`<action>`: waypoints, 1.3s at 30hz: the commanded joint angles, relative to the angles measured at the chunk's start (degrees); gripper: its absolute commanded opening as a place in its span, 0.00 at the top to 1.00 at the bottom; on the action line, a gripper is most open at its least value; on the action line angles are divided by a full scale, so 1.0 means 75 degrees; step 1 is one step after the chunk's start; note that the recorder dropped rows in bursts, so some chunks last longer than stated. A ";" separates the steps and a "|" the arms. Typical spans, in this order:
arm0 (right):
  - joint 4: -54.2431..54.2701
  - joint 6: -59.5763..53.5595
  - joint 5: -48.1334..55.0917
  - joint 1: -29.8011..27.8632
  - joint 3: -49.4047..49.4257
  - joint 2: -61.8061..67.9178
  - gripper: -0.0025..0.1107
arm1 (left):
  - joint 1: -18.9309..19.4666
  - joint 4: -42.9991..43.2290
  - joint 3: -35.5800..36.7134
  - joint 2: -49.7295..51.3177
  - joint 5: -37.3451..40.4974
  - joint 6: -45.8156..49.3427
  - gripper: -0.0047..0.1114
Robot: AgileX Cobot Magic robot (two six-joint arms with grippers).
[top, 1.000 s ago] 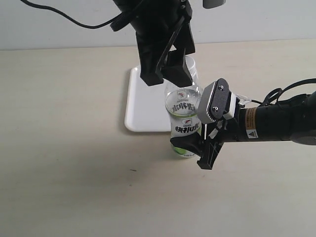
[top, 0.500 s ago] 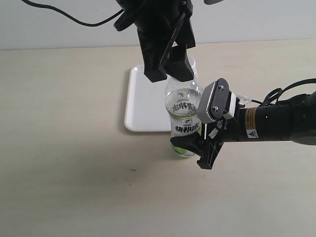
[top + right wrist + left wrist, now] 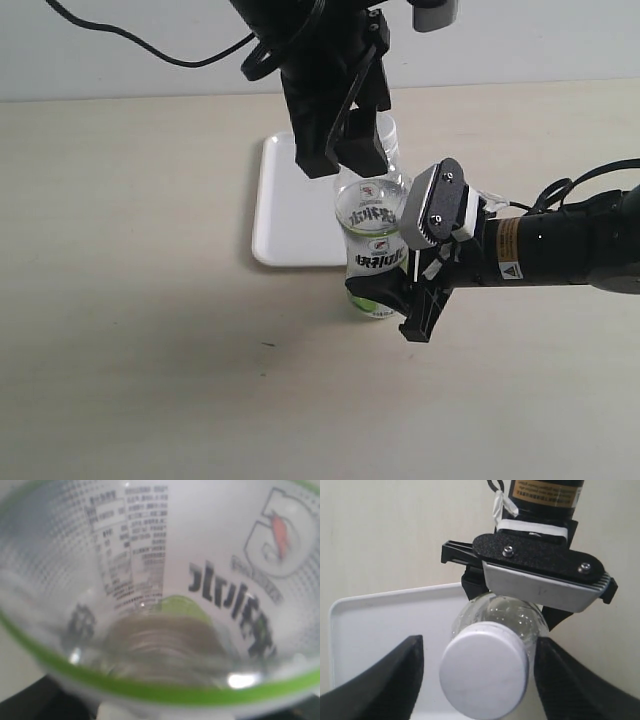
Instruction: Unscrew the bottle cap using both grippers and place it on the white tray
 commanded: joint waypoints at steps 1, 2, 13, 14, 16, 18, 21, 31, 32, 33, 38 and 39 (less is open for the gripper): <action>-0.0100 -0.0169 0.0640 -0.0022 0.0001 0.0012 0.98 | -0.0026 0.0060 -0.0024 -0.0022 -0.0060 -0.0163 0.42; -0.0100 -0.0169 0.0640 -0.0022 0.0001 0.0012 0.98 | -0.0026 0.0060 -0.0024 -0.0036 -0.0060 -0.0178 0.42; -0.0100 -0.0169 0.0640 -0.0022 0.0001 0.0012 0.98 | -0.0026 0.0094 -0.0024 -0.0070 -0.0031 -0.0178 0.42; -0.0100 -0.0169 0.0640 -0.0022 0.0001 0.0012 0.98 | -0.0026 0.0094 -0.0024 -0.0084 -0.0031 -0.0178 0.42; -0.0086 -0.0169 0.0639 -0.0022 0.0001 0.0012 0.98 | -0.0026 0.0094 -0.0024 -0.0132 -0.0031 -0.0178 0.42; -0.0053 -0.0169 0.0639 -0.0022 0.0001 0.0012 0.98 | -0.0026 0.0094 -0.0024 -0.0165 -0.0031 -0.0178 0.42; -0.0034 -0.0169 0.0639 -0.0022 0.0001 0.0012 0.98 | -0.0026 0.0094 -0.0024 -0.0180 -0.0031 -0.0231 0.42; -0.0034 -0.0169 0.0623 -0.0022 0.0001 0.0012 0.98 | -0.0026 0.0094 -0.0024 -0.0166 0.0379 -0.0379 0.70; -0.0034 -0.0169 0.0623 -0.0022 0.0001 0.0012 0.98 | -0.0026 0.0094 -0.0024 -0.0166 0.0416 -0.0379 0.77; -0.0034 -0.0169 0.0623 -0.0022 0.0001 0.0012 0.98 | -0.0026 0.0094 -0.0024 -0.0166 0.0433 -0.0379 0.83; -0.0034 -0.0133 0.0622 -0.0022 0.0001 0.0012 0.98 | -0.0026 0.0055 -0.0024 -0.0166 0.0433 -0.0624 0.96; -0.0034 -0.0097 0.0622 -0.0022 0.0001 0.0012 0.98 | -0.0026 0.0030 -0.0024 -0.0166 0.0433 -0.0769 0.96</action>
